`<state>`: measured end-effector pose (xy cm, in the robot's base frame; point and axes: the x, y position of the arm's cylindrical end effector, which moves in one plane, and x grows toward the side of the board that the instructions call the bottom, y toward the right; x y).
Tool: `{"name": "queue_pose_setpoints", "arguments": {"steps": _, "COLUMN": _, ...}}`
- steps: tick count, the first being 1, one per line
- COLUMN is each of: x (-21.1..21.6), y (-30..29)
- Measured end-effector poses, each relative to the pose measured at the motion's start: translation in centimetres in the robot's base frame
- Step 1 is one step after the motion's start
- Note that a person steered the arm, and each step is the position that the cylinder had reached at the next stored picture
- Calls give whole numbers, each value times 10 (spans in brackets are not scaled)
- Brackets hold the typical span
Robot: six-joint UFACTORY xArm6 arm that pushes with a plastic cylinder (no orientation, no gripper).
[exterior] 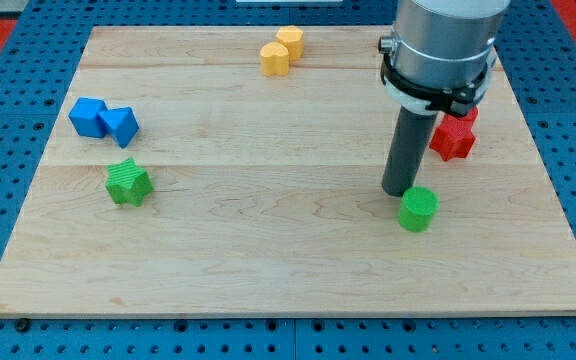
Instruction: Push the green star downwards
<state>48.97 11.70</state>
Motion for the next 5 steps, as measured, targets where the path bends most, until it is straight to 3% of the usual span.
{"name": "queue_pose_setpoints", "arguments": {"steps": 2, "x": 29, "y": 16}}
{"name": "queue_pose_setpoints", "arguments": {"steps": 5, "x": 30, "y": -29}}
